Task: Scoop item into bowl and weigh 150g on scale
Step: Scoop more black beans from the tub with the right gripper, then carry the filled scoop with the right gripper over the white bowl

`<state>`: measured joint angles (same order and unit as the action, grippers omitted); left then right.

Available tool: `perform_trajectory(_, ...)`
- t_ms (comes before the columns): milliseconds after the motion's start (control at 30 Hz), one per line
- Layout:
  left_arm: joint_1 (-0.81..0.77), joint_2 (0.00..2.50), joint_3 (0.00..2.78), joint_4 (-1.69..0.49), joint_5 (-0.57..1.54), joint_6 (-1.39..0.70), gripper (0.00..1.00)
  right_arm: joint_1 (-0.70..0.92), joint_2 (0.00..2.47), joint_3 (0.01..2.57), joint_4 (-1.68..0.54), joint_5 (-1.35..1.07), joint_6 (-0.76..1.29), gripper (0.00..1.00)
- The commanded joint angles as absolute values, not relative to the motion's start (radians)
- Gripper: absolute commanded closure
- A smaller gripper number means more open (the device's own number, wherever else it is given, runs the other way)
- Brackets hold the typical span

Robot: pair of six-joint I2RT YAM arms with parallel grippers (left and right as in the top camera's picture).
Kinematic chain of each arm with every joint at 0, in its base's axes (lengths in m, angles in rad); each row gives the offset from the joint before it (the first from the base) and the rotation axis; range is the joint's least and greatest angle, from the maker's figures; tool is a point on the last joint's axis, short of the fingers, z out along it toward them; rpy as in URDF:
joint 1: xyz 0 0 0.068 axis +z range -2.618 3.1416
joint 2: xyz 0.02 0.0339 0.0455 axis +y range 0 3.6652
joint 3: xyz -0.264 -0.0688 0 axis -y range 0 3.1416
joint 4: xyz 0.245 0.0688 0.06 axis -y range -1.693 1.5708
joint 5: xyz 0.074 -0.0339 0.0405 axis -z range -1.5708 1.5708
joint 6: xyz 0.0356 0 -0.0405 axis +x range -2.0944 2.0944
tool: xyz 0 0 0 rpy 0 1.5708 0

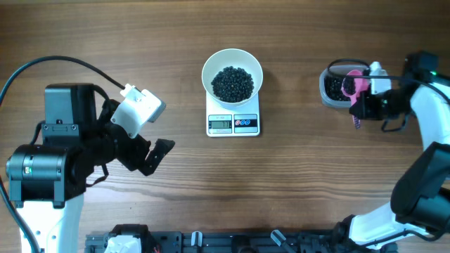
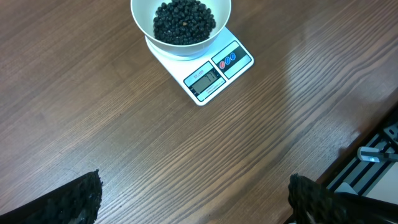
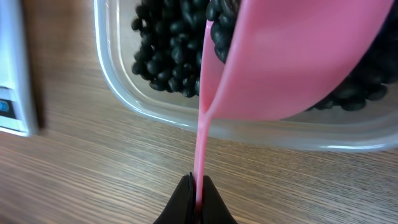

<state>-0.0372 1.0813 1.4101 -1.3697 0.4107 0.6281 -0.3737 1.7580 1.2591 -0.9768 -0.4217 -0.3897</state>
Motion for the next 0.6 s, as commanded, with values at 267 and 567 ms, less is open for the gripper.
perform_trajectory(267,-0.030,1.078,1.423,-1.370,0.426,0.647,0.00,-0.478,1.776,1.256,-1.012,-0.959,-0.389,0.96)
perform_trajectory(567,-0.030,1.078,1.423,-1.370,0.426,0.647,0.00,-0.310,1.722,1.268,-0.986,-1.052,-0.309,0.95)
